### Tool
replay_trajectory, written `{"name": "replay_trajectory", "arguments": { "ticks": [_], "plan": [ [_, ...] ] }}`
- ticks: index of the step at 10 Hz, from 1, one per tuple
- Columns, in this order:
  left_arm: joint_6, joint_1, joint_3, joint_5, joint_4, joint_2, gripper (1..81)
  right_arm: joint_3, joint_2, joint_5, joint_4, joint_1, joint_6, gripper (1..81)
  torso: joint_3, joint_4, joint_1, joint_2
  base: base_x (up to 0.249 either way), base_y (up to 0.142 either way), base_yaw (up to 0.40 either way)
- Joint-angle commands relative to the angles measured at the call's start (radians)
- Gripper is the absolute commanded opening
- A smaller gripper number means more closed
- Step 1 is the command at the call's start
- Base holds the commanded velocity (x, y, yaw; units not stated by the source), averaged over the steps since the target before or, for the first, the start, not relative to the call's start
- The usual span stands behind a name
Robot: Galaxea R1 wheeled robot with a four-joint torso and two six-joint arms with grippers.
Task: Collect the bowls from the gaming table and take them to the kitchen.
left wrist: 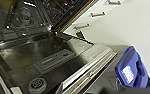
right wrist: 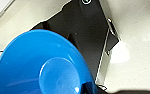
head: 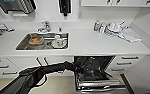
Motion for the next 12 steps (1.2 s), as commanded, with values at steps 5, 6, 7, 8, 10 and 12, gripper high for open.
{"name": "replay_trajectory", "arguments": {
  "ticks": [5, 6, 7, 8, 10, 12],
  "plan": [
    [0.010, 0.406, 0.586, -0.152, 0.172, -0.656, 81.1, 0.458, -0.418, -0.029, -0.010, 0.176, 0.091, 1.0, 0.000, 0.000, 0.000, 0.000, 0.000, 0.000, 0.000],
    [0.010, 0.509, 0.585, -0.209, 0.218, -0.679, 81.1, 0.504, -0.451, -0.046, -0.007, 0.219, 0.102, 1.0, 0.000, 0.000, 0.000, 0.000, 0.000, 0.000, 0.000],
    [0.010, 0.601, 0.574, -0.280, 0.253, -0.693, 81.1, 0.538, -0.463, -0.111, -0.007, 0.282, 0.123, 1.0, 0.000, 0.000, 0.000, 0.000, 0.000, 0.000, 0.000],
    [0.012, 0.692, 0.559, -0.328, 0.279, -0.696, 81.1, 0.568, -0.465, -0.178, -0.007, 0.343, 0.144, 1.0, 0.000, 0.000, 0.000, 0.000, 0.000, 0.000, 0.000],
    [0.012, 0.877, 0.470, -0.436, 0.380, -0.663, 81.1, 0.678, -0.476, -0.285, 0.008, 0.470, 0.150, 1.0, 0.000, 0.000, 0.000, 0.000, 0.000, 0.000, 0.000],
    [0.012, 1.014, 0.349, -0.550, 0.424, -0.617, 81.1, 0.757, -0.503, -0.343, 0.073, 0.604, 0.150, 1.0, 0.000, 0.000, 0.000, 0.000, 0.000, 0.000, 0.000]
  ]
}}
